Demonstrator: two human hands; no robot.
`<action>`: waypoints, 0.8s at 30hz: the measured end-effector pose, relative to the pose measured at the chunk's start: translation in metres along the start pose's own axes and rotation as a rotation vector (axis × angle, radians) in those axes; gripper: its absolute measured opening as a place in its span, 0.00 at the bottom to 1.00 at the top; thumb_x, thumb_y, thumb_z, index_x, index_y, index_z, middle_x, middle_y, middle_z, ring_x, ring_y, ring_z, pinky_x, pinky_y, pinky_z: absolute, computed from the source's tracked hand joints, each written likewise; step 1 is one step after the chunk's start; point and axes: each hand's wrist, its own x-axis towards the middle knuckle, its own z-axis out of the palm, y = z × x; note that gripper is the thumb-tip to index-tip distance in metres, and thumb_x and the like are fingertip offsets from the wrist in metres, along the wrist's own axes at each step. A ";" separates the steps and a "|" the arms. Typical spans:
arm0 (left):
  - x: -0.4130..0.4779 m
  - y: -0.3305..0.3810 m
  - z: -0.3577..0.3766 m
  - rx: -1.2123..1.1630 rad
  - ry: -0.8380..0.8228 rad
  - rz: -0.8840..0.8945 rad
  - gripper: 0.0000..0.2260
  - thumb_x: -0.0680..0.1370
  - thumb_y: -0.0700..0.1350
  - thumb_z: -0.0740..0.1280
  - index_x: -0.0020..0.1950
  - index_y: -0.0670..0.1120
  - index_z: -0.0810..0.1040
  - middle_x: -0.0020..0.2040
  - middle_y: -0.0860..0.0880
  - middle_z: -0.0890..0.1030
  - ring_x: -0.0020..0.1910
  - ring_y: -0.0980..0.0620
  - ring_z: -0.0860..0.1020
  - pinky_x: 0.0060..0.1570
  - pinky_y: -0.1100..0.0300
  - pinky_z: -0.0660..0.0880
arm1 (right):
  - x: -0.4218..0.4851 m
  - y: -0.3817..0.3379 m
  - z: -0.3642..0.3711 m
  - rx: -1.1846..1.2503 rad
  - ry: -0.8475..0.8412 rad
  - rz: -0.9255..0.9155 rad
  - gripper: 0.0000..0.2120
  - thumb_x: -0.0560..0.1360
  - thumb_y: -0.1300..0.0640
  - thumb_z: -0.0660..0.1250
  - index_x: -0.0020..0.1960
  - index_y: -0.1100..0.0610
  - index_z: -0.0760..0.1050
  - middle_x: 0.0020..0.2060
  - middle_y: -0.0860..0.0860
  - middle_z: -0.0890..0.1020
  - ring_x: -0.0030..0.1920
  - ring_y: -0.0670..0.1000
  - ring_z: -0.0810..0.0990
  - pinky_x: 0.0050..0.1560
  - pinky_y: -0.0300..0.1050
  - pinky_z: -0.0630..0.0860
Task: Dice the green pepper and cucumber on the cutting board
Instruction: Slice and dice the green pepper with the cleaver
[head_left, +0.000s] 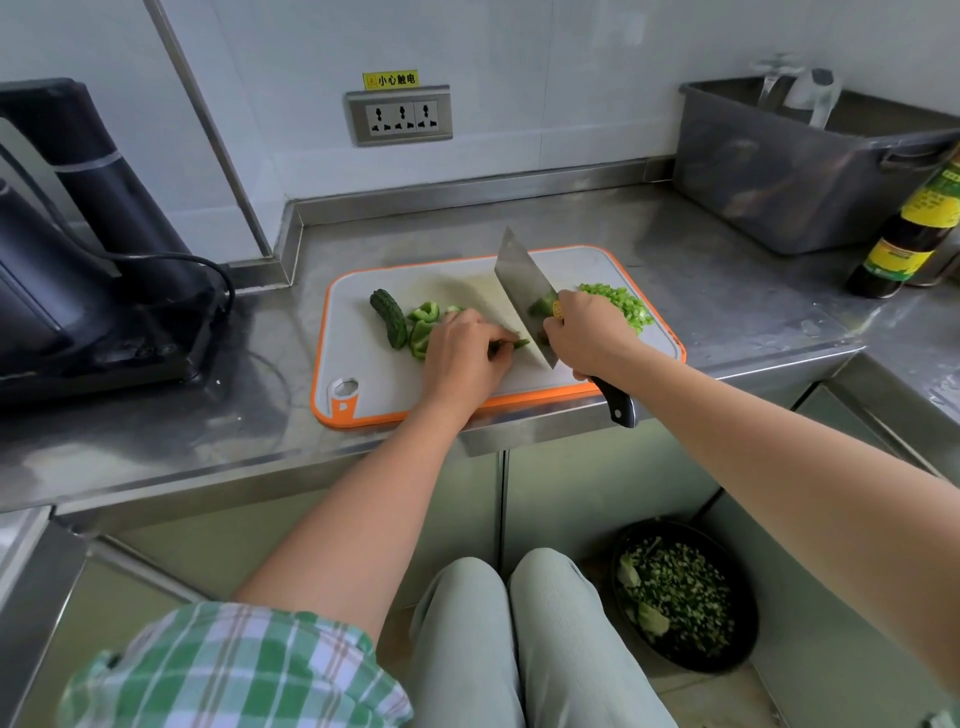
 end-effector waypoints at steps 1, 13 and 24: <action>0.000 0.000 0.000 0.000 -0.001 0.004 0.07 0.73 0.43 0.71 0.47 0.52 0.86 0.38 0.46 0.77 0.42 0.43 0.75 0.41 0.55 0.71 | -0.001 0.001 -0.002 0.008 -0.002 -0.003 0.05 0.80 0.61 0.53 0.47 0.60 0.65 0.33 0.54 0.72 0.24 0.52 0.74 0.23 0.42 0.67; 0.002 -0.004 0.002 -0.039 -0.037 -0.025 0.07 0.73 0.44 0.71 0.49 0.51 0.85 0.42 0.47 0.80 0.45 0.46 0.75 0.43 0.58 0.68 | -0.002 -0.005 -0.003 -0.026 -0.091 0.020 0.04 0.78 0.64 0.54 0.49 0.63 0.67 0.35 0.57 0.75 0.25 0.53 0.76 0.23 0.41 0.68; 0.001 -0.004 0.001 -0.110 -0.019 -0.034 0.03 0.72 0.43 0.72 0.44 0.49 0.85 0.42 0.50 0.83 0.44 0.48 0.77 0.44 0.57 0.72 | -0.005 -0.009 -0.010 -0.056 -0.122 0.013 0.04 0.77 0.66 0.55 0.49 0.63 0.68 0.34 0.57 0.73 0.24 0.53 0.76 0.21 0.40 0.67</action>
